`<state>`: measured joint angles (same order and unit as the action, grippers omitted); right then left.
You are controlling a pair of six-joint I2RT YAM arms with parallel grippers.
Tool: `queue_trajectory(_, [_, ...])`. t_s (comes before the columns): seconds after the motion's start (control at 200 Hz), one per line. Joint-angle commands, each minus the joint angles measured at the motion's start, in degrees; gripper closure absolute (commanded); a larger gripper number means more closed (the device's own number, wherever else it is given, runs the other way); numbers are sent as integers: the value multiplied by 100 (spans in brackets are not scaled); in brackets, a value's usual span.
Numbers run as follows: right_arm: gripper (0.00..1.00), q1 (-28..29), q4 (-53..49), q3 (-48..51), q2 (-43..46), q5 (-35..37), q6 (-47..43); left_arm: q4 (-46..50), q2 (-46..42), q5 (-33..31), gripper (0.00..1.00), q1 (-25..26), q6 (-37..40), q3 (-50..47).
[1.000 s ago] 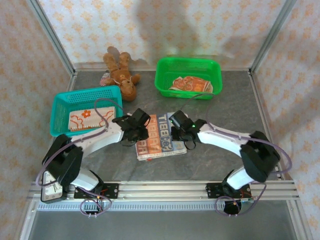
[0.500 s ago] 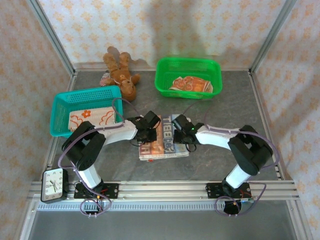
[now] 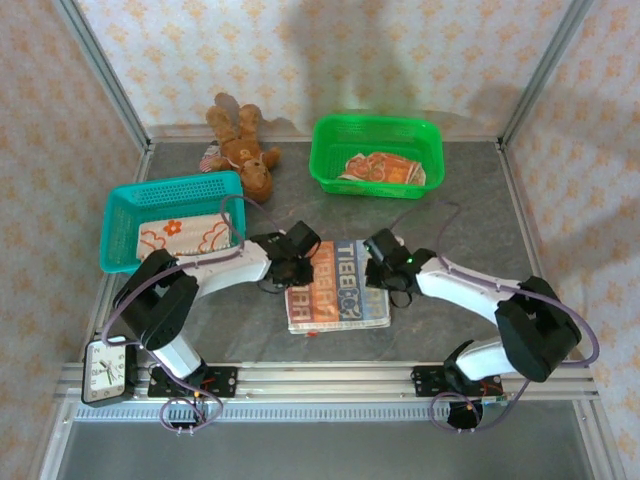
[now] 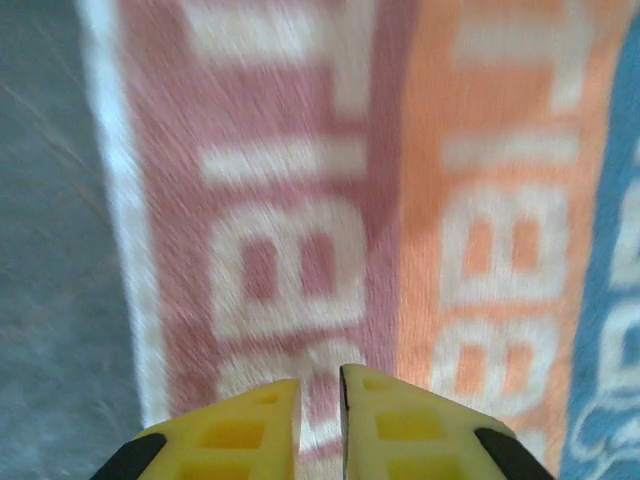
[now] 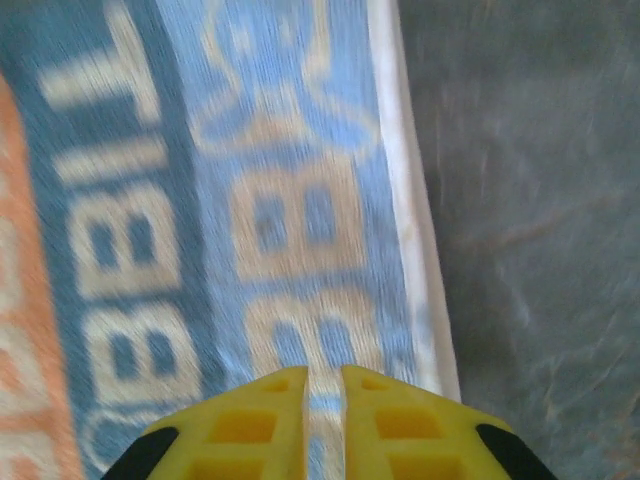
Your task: Fold and stack the towels
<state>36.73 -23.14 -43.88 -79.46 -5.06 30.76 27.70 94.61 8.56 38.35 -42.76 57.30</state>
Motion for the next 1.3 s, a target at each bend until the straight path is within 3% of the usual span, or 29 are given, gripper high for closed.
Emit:
queue_trajectory(0.0, [81,-384,-129,-562,-299,-17,-471,333,92,-243,78,-433,421,394])
queue_trajectory(0.115, [76,-734,-102,-1049,-882,-211,-851,402,482,-355,71,-743,737,805])
queue_trajectory(0.335, [73,-1208,-59,-1753,-1946,-679,-1311,473,1219,-348,68,-1042,997,1416])
queue_trajectory(0.691, [72,-1416,-53,-2055,-2483,-817,-1505,569,1405,-513,65,-1153,1097,1541])
queue_trajectory(0.926, [71,-1435,37,-2089,-2781,-845,-1533,588,1715,-462,65,-1172,1182,1599])
queue_trajectory(1.296, [73,-1438,16,-2133,-2808,-890,-1570,362,1886,-131,75,-1164,1183,1504])
